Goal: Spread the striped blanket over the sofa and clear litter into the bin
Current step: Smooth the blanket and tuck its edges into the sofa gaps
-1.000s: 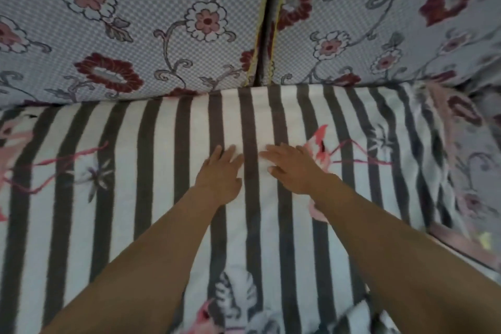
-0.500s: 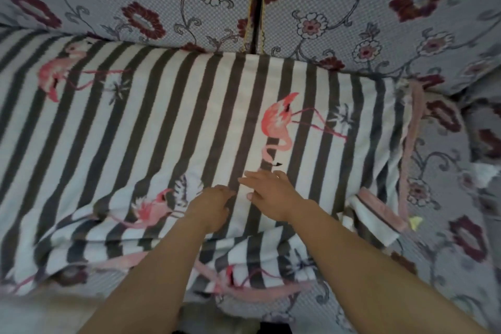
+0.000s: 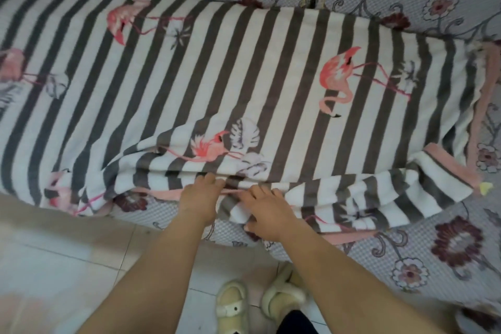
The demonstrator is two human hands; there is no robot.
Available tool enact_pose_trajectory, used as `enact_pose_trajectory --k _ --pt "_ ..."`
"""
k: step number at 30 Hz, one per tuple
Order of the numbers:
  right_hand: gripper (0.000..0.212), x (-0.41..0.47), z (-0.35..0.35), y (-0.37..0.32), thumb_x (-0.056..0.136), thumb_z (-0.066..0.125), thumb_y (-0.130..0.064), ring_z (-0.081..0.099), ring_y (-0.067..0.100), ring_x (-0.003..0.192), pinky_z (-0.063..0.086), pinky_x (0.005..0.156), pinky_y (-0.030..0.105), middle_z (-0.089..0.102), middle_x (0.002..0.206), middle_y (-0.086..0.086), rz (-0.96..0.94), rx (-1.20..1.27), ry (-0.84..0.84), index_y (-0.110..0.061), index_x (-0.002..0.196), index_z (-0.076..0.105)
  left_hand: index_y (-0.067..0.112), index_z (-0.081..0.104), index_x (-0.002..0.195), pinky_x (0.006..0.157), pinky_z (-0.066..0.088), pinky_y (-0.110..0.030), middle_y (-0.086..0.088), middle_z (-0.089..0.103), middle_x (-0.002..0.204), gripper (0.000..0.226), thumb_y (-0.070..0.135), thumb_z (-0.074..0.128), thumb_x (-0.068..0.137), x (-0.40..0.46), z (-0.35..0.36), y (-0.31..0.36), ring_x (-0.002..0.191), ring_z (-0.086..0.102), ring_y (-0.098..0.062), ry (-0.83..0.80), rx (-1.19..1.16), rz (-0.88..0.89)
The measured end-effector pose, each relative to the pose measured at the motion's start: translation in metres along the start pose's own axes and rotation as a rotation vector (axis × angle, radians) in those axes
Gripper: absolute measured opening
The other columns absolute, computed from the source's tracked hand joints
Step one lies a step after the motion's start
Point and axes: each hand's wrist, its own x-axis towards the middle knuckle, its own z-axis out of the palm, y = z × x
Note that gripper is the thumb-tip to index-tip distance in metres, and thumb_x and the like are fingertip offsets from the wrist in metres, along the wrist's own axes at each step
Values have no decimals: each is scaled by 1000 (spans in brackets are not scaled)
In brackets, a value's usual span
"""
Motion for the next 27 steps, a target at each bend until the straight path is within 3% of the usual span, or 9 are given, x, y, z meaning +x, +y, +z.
enact_pose_trajectory --k 3,6,9,11,13,18,22,24,27 --pt "69 17 21 -13 77 64 -15 49 31 115 35 93 42 51 125 11 123 5 61 -17 137 30 19 50 120 105 34 -43 -6 40 128 45 22 65 78 1 18 -20 121 39 -30 148 85 -43" --pt "44 19 23 -16 75 56 -9 58 32 100 39 77 37 62 107 11 96 27 39 -15 117 46 11 54 113 92 43 -44 -10 46 126 36 34 59 86 -5 26 -28 115 45 -34 98 -13 -44" --pt "12 -1 18 -20 76 56 -17 60 30 89 44 70 33 60 94 9 91 27 -289 -17 88 56 11 55 113 88 47 -41 -14 58 121 36 38 53 88 -30 39 -18 110 56 -35 -189 -180 87" --pt "18 -21 14 -19 75 53 -14 59 28 89 45 71 33 61 104 10 177 -14 -522 -16 93 55 13 58 111 87 48 -38 -14 61 118 34 35 56 86 -52 51 -2 106 59 -33 -356 -186 204" --pt "31 -36 8 -15 80 50 -14 60 27 100 42 73 34 60 117 8 242 -89 -612 -14 110 57 15 58 106 81 46 -35 -11 62 115 27 28 57 83 -65 59 15 104 59 -32 -398 -210 250" --pt "31 -36 -2 -4 85 52 -18 57 25 99 42 76 34 59 110 6 284 -123 -648 -15 115 58 12 55 109 82 45 -37 -13 58 115 23 14 52 87 -60 60 44 103 58 -33 -385 -312 279" --pt "46 -35 16 8 80 60 -14 55 20 103 48 92 37 58 117 -3 229 -50 -671 -26 124 57 13 41 136 100 44 -44 -10 43 136 60 20 66 82 -60 73 52 121 50 -31 -552 -287 269" --pt "48 -37 18 11 80 60 -13 55 20 108 48 95 37 58 122 -3 162 65 -566 -26 126 57 14 37 141 103 43 -41 -10 42 140 64 16 63 83 -60 75 53 125 47 -30 -530 -254 297" --pt "37 -46 7 23 82 48 -5 58 24 103 50 86 34 64 109 3 208 220 -230 -21 112 64 12 54 122 91 48 -36 -12 56 125 37 9 50 85 -56 65 57 114 55 -31 -381 -244 315"
